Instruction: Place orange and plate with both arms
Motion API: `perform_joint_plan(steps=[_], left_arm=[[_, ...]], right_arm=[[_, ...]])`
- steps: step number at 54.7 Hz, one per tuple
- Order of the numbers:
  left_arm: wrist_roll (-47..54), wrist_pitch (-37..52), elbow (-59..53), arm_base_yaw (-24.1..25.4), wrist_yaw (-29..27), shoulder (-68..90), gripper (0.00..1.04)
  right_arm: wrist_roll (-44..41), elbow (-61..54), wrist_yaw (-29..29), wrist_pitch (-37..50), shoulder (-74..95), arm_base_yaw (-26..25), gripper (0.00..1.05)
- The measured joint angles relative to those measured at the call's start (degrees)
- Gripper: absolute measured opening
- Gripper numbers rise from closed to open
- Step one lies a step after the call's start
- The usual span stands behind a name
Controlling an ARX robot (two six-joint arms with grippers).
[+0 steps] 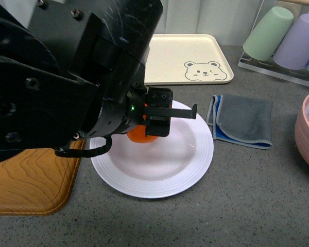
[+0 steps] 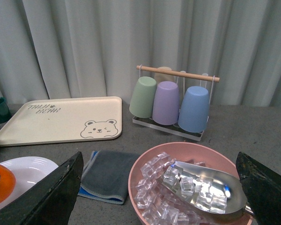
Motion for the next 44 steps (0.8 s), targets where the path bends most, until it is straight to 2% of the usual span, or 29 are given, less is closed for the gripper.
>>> perform_joint_plan(steps=[12, 18, 22, 32, 40, 41, 44], left_arm=[[-0.46, -3.21, 2.27, -0.66, 0.04, 4.02, 0.43], [-0.74, -4.42, 2.71, -0.79, -0.17, 4.09, 0.59], [-0.72, -4.76, 2.82, -0.79, -1.44, 3.74, 0.75], [-0.81, -5.22, 2.32, -0.52, -2.56, 0.68, 1.00], [-1.29, -4.35, 1.03, 0.09, -4.11, -3.43, 0.98], [-0.59, -2.58, 0.63, 0.09, -5.11, -3.34, 0.97], [3.54, 12.48, -3.78, 0.57, -11.87, -2.58, 0.88]], right_arm=[[0.00, 0.00, 0.00, 0.00, 0.00, 0.00, 0.95], [0.00, 0.00, 0.00, 0.00, 0.00, 0.00, 0.95], [0.00, 0.00, 0.00, 0.00, 0.00, 0.00, 0.95], [0.00, 0.00, 0.00, 0.00, 0.00, 0.00, 0.95], [0.00, 0.00, 0.02, 0.00, 0.00, 0.00, 0.95], [0.00, 0.00, 0.02, 0.00, 0.00, 0.00, 0.95], [0.00, 0.00, 0.00, 0.00, 0.00, 0.00, 0.95]])
